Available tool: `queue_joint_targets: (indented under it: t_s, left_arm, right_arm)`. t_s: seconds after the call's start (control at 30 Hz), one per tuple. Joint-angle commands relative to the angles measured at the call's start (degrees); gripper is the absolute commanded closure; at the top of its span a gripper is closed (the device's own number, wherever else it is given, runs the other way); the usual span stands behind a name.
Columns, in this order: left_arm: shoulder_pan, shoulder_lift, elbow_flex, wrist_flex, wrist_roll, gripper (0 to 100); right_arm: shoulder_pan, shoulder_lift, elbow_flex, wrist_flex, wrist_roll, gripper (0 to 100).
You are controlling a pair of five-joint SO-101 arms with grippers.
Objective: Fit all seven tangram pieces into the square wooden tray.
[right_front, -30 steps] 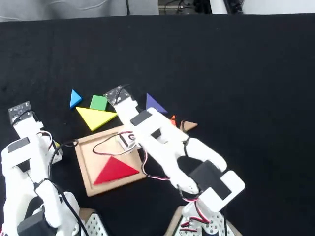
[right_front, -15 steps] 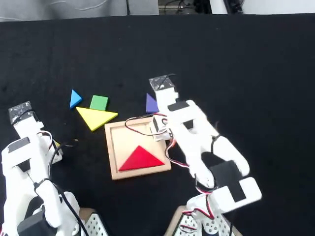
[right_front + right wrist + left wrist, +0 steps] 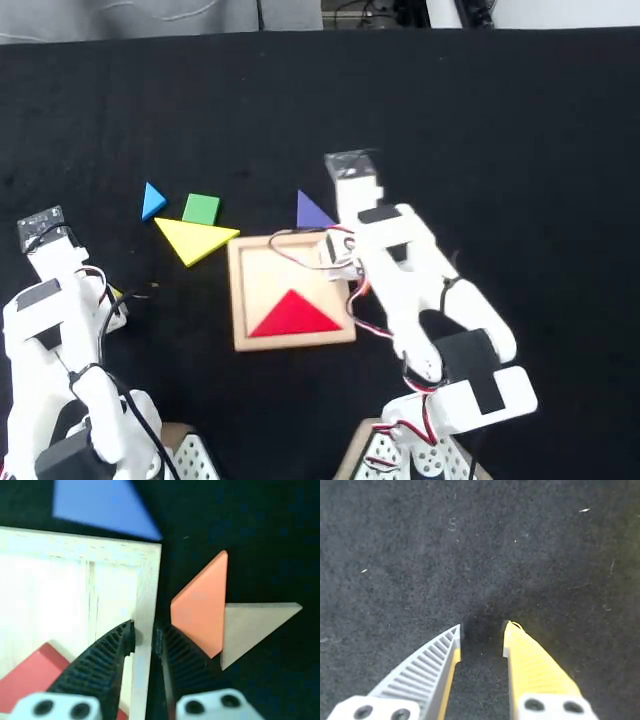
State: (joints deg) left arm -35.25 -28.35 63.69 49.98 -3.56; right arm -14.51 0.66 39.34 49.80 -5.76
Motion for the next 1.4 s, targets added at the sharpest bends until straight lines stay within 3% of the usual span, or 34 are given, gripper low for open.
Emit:
queue_joint_targets:
  t_s: [0.0,0.23,0.4,0.47,0.6,0.77,1.17,1.37]
  left_arm:
    - [0.7,-1.3,0.0,-1.0,0.7,85]
    - [0.8,-1.3,0.0,-1.0,0.7,85]
    - [1.0,-1.3,0.0,-1.0,0.7,85]
    - [1.0,-1.3,0.0,-1.1,0.7,85]
    - [1.0,-1.3,0.0,-1.1,0.7,85]
    - [1.0,-1.3,0.0,-1.1,0.7,85]
    - [1.1,-1.3,0.1,-1.1,0.7,85]
    - [1.1,-1.3,0.1,-1.1,0.7,85]
  right_arm:
    - [1.6,-2.2,-0.1,-1.1,-0.9,98.7]
    - [1.4,-2.4,-0.7,0.4,-0.5,97.1]
    - [1.4,-10.3,-2.1,7.6,1.7,73.6]
    - [1.4,-15.3,-0.7,8.1,2.5,70.1]
    - [-1.3,-26.3,2.9,8.2,9.1,77.3]
    - [-8.8,-32.6,5.4,4.2,10.8,99.4]
    - [-12.9,-5.0,-0.6,-0.9,10.9,98.8]
    - [-15.5,-2.7,-2.3,2.3,10.9,98.8]
